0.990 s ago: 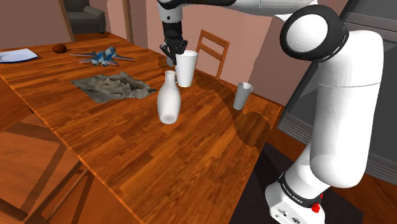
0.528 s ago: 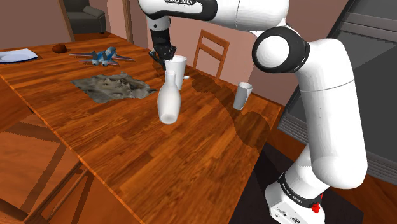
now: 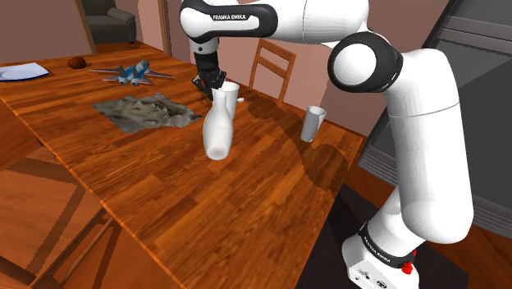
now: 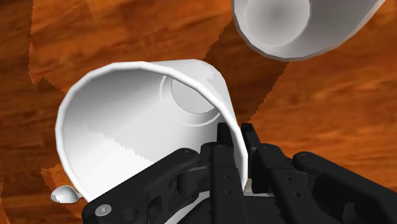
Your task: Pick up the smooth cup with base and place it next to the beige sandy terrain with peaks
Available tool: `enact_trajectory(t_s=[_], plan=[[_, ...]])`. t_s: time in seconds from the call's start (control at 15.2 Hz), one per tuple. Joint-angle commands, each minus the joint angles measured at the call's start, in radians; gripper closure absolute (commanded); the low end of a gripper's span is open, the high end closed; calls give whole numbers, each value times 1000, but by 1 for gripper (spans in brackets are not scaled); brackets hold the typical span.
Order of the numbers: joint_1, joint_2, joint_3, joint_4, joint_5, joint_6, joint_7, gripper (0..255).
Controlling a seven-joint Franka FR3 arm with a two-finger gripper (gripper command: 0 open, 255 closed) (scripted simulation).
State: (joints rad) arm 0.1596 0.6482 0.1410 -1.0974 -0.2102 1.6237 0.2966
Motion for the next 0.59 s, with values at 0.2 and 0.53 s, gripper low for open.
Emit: enact_trajectory(t_s=[0.2,0.53], plan=[[-5,-2,0,-70,-2,68,9,255],[-8,5,-1,-120,-4,124,18,255]])
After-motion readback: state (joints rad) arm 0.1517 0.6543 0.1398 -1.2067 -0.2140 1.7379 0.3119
